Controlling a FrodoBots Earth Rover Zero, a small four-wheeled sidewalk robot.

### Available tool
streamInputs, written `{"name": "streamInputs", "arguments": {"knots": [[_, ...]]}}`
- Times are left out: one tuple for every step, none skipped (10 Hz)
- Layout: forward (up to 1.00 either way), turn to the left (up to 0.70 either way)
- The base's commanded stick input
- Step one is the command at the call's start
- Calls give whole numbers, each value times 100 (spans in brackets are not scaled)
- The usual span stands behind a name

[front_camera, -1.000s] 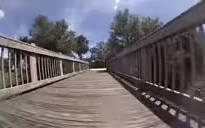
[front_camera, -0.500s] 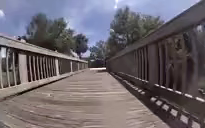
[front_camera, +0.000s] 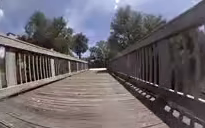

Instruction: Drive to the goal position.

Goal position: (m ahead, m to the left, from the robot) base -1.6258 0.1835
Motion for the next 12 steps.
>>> {"name": "streamInputs", "arguments": {"knots": [[70,35],[70,35],[70,35],[70,35],[70,35],[70,35],[70,35],[70,35],[70,35],[70,35],[70,35],[70,35]]}}
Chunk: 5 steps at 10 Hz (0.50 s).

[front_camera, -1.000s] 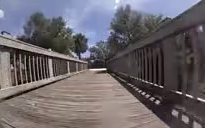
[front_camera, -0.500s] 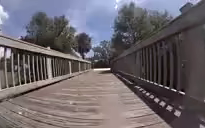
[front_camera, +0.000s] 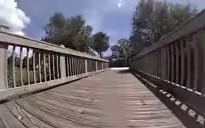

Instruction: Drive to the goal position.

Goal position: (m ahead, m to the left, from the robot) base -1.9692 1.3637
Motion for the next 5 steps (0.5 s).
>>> {"name": "streamInputs", "arguments": {"knots": [[70,35],[70,35],[70,35],[70,35],[70,35]]}}
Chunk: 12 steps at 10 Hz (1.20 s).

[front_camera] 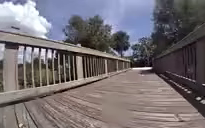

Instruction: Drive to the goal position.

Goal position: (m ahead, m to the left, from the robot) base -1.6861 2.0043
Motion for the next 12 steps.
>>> {"name": "streamInputs", "arguments": {"knots": [[70,35],[70,35],[70,35],[70,35],[70,35],[70,35],[70,35],[70,35],[70,35],[70,35],[70,35],[70,35]]}}
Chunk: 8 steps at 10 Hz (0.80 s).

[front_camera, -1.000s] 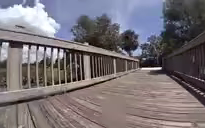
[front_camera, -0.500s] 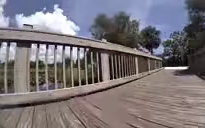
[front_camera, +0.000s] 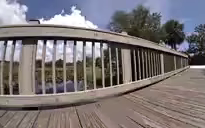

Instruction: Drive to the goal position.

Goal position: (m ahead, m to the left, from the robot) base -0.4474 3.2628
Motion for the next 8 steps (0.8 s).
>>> {"name": "streamInputs", "arguments": {"knots": [[70,35],[70,35],[70,35],[70,35],[37,71],[18,35],[-8,-3],[-70,-35]]}}
